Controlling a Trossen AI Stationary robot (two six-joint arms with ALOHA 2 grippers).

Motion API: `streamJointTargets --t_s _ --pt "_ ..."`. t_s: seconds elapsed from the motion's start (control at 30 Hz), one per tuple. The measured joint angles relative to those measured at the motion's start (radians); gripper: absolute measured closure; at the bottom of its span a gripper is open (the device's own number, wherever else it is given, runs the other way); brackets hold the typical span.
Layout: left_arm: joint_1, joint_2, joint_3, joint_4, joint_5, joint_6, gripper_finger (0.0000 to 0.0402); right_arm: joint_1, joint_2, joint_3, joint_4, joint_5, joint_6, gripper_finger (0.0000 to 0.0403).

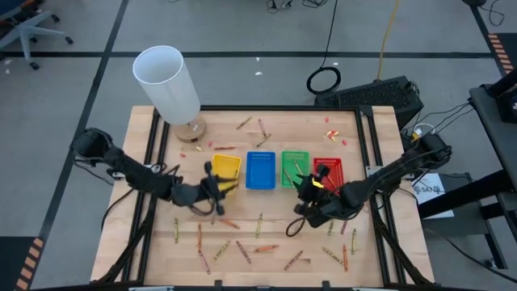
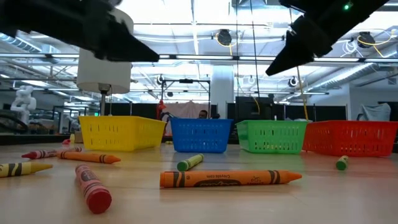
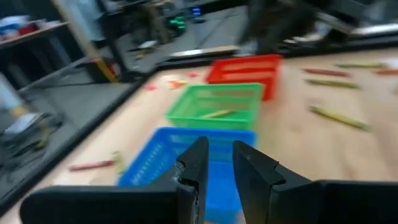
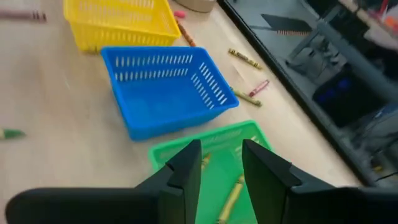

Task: Sort crayons
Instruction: Put the yellow crayon into the green bin

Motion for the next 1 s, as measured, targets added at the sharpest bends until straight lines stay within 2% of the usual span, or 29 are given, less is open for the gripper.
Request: streamJointTargets --t_s 0.2,0.33,0.43,0.57,0.73,0.87,1.0 --pt "0.21 -0.025 0.023 0.0 0.021 -0.045 0.0327 -0.012 0.03 -0.001 -0.078 0.014 -0.143 0.0303" --pt "0.343 -0.025 0.075 0.001 0.016 0.007 0.0327 -0.028 0.018 -0.031 -0.086 0.101 -0.168 0.0303" --pt "0.401 -0.025 0.101 0.001 0.008 0.03 0.0327 -0.027 -0.002 -0.06 -0.089 0.158 -0.172 0.0303" --pt "0.442 -0.025 0.143 -0.002 0.014 0.038 0.0327 -0.027 -0.034 -0.086 -0.107 0.162 -0.168 0.0303" --pt "0.531 -0.025 0.23 -0.159 0.158 0.016 0.0327 -0.043 -0.066 -0.123 -0.101 0.177 -0.178 0.0303" --pt "0.612 -0.007 0.3 -0.27 0.236 -0.004 0.0327 -0.071 -0.085 -0.144 -0.103 0.244 -0.176 0.0303" --pt "0.671 0.019 0.323 -0.273 0.291 -0.031 0.0327 -0.103 -0.106 -0.145 -0.099 0.255 -0.144 0.0303"
